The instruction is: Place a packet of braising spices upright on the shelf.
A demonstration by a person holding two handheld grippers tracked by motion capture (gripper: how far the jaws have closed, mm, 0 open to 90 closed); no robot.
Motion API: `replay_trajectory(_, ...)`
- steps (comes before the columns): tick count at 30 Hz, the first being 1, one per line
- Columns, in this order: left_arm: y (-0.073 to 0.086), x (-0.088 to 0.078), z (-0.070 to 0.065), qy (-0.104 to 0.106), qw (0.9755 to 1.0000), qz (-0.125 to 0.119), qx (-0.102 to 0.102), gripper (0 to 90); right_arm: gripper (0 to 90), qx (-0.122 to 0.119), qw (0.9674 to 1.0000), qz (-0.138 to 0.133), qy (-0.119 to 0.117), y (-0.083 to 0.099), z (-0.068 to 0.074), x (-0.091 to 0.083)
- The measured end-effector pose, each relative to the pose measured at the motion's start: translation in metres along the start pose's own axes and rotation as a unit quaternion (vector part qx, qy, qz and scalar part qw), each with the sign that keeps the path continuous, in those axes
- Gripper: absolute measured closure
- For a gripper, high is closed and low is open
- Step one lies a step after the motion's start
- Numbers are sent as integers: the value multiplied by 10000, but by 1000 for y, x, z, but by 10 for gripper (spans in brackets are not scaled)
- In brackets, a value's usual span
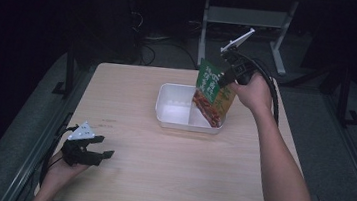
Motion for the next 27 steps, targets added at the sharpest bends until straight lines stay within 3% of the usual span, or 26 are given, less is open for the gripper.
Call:
replay_trajectory(6, 0, 0, -1, 7, 10000, 3, 3, 310, 894, 54, 9999, 9, 140, -6, 0, 0)
replay_trajectory(19, -1, 0, -1, 15, 10000, 19, 38, 310, 894, 40, 10000, 28, 45, -16, 9, 12)
replay_trajectory(27, 0, 0, -1, 23, 10000, 18, 37, 309, 893, 159, 9998, -25, 71, -18, 4, 13)
Point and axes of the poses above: each handheld gripper's, and its own axes: x roughly forward along the jaws, y roughly out of its underside, z roughly to its left, the point moved 7 cm from there along x, roughly forward along the jaws, and after that the axes turned 9 degrees about z, right-handed, at the moved point
